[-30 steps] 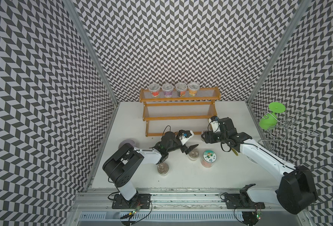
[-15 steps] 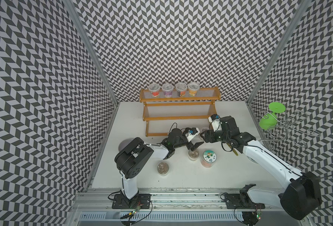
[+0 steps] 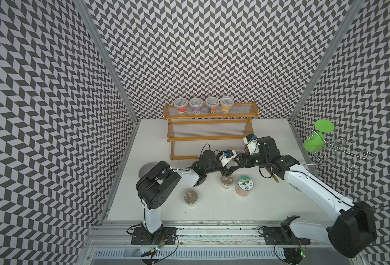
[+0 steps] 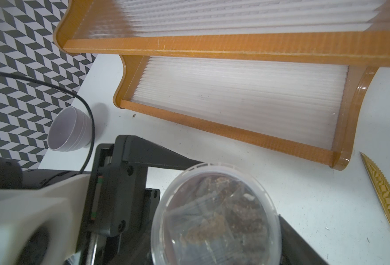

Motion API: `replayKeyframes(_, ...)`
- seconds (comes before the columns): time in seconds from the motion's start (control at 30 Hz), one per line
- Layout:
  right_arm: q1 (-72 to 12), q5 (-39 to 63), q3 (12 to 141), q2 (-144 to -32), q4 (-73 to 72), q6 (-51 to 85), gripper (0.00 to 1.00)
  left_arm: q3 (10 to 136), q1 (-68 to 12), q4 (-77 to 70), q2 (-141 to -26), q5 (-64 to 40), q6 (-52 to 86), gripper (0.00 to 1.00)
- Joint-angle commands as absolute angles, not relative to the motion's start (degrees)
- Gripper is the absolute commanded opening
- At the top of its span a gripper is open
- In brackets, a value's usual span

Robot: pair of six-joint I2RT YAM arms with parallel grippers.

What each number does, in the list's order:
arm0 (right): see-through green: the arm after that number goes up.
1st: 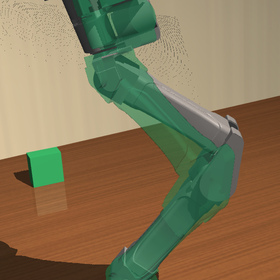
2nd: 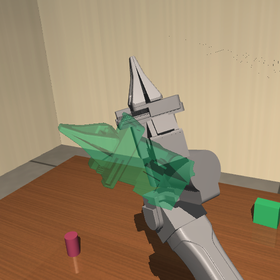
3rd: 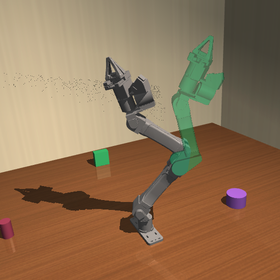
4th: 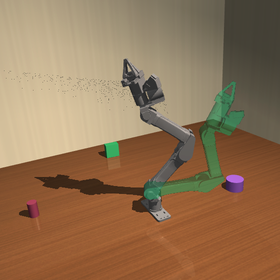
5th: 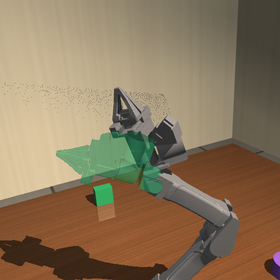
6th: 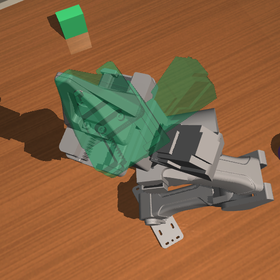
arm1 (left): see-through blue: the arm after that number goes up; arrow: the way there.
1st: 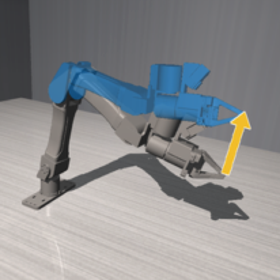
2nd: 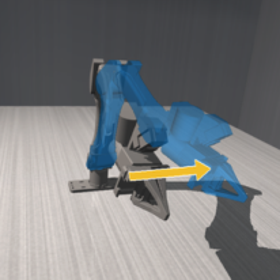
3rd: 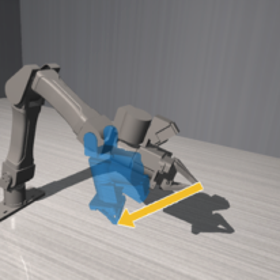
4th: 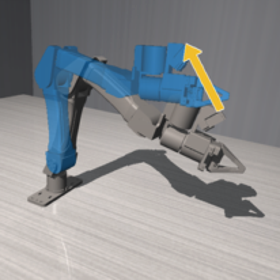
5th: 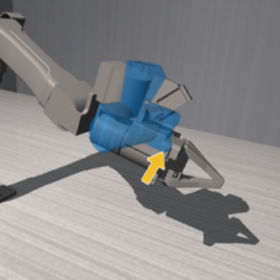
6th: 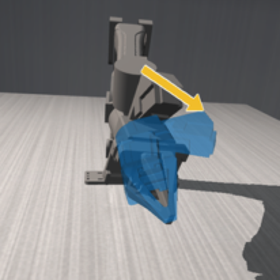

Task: Place the seed container on the shelf
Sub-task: Pick up the seed jar at the center of the board.

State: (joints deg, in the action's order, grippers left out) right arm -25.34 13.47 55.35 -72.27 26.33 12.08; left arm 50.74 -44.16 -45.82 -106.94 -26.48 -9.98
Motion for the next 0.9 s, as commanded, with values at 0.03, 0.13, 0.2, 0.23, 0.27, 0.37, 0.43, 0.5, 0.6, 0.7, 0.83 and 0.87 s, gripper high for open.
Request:
replayKeyframes(0.03, -25.58, 14.22, 55.81, -71.24, 23.38, 12.74, 0.76, 51.87, -44.44, -46.54, -106.97, -27.43, -9.01, 0.69)
replayKeyframes(0.13, -25.65, 14.25, 55.65, -71.16, 23.12, 12.8, 0.76, 51.59, -44.42, -46.76, -106.46, -27.42, -8.72, 0.67)
replayKeyframes(0.2, -25.66, 14.06, 55.55, -71.13, 22.98, 13.0, 0.77, 51.46, -44.43, -47.1, -106.26, -27.51, -8.26, 0.66)
replayKeyframes(0.23, -25.63, 13.9, 55.46, -71.19, 22.94, 12.97, 0.77, 51.42, -44.47, -47.27, -106.2, -27.51, -8.11, 0.66)
replayKeyframes(0.27, -25.65, 13.67, 55.29, -71.1, 22.78, 13.05, 0.77, 51.44, -44.42, -47.45, -106.09, -27.51, -7.84, 0.65)
replayKeyframes(0.37, -25.59, 13.71, 54.75, -70.92, 22.0, 13.15, 0.78, 51.42, -44.43, -47.86, -105.77, -27.38, -6.98, 0.65)
replayKeyframes(0.43, -25.62, 13.88, 54.18, -70.63, 21.17, 13.33, 0.78, 51.37, -44.4, -48.16, -105.47, -27.33, -6.43, 0.65)
replayKeyframes(0.5, -25.66, 13.97, 53.47, -70.23, 19.97, 13.49, 0.78, 51.24, -44.42, -48.42, -105.22, -27.34, -5.92, 0.64)
replayKeyframes(0.6, -25.59, 14.07, 52.37, -69.63, 18.33, 13.68, 0.79, 51.09, -44.44, -48.76, -104.86, -27.33, -5.27, 0.64)
replayKeyframes(0.7, -25.58, 13.26, 50.92, -69.43, 16.61, 14.2, 0.79, 50.98, -44.45, -48.78, -105.29, -27.1, -4.99, 0.62)
replayKeyframes(0.83, -25.66, 12.62, 49.98, -70.0, 16.44, 13.74, 0.78, 50.52, -44.31, -49.98, -105.55, -26.86, -3.41, 0.62)
replayKeyframes(0.87, -25.61, 12.57, 49.85, -70.08, 16.39, 13.54, 0.79, 50.49, -44.31, -50.37, -105.56, -26.92, -2.73, 0.62)
